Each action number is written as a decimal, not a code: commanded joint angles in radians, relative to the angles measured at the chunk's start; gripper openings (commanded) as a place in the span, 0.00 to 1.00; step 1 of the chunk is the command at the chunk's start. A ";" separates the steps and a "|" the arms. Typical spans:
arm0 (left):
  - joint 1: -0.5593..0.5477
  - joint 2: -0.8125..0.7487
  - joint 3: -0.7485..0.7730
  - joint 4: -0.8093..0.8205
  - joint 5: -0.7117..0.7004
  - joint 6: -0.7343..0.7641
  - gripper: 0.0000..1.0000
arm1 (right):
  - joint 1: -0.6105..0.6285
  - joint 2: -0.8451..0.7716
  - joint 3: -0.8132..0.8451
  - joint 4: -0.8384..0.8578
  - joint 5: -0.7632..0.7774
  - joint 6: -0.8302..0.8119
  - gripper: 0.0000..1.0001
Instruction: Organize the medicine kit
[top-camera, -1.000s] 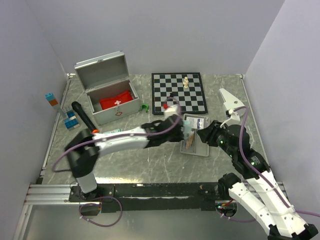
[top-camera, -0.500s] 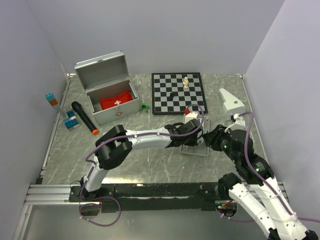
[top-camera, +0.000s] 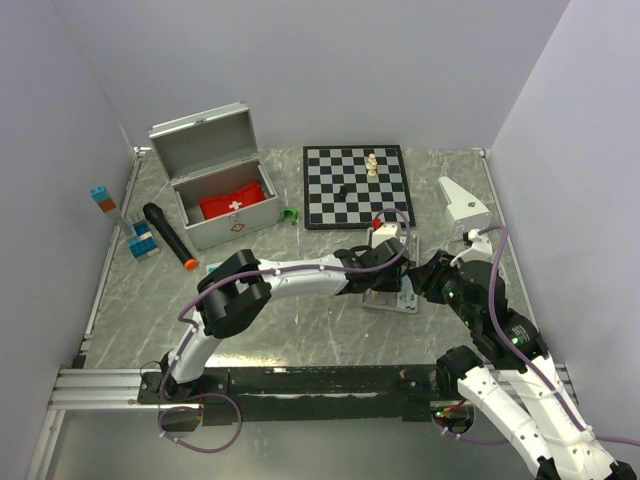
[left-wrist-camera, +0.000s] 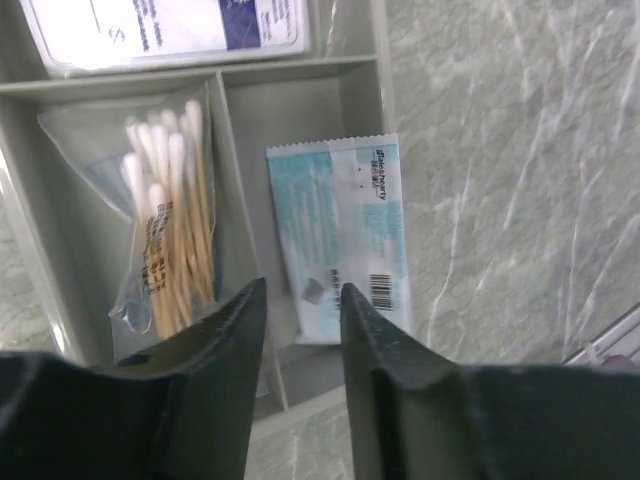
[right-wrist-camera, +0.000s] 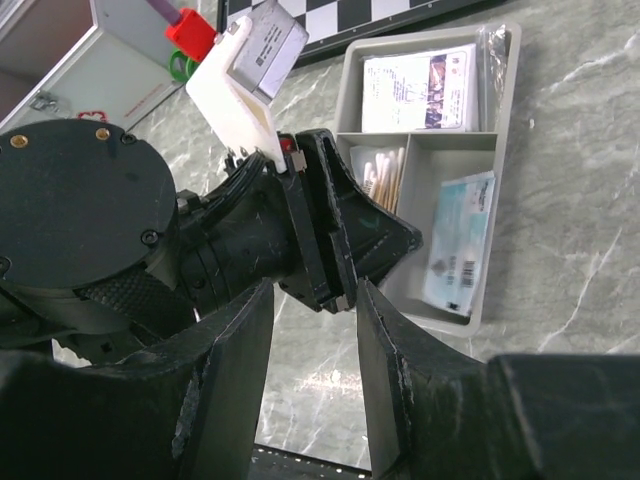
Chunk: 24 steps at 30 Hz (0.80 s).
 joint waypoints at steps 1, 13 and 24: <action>-0.010 -0.058 -0.034 0.040 0.030 0.006 0.45 | -0.005 -0.005 -0.005 0.018 0.022 -0.001 0.46; -0.002 -0.602 -0.465 -0.151 -0.292 -0.111 0.50 | -0.012 0.210 -0.066 0.133 0.007 0.050 0.43; 0.464 -0.859 -0.832 -0.211 -0.281 -0.201 0.82 | -0.012 0.178 -0.123 0.236 -0.107 0.004 0.45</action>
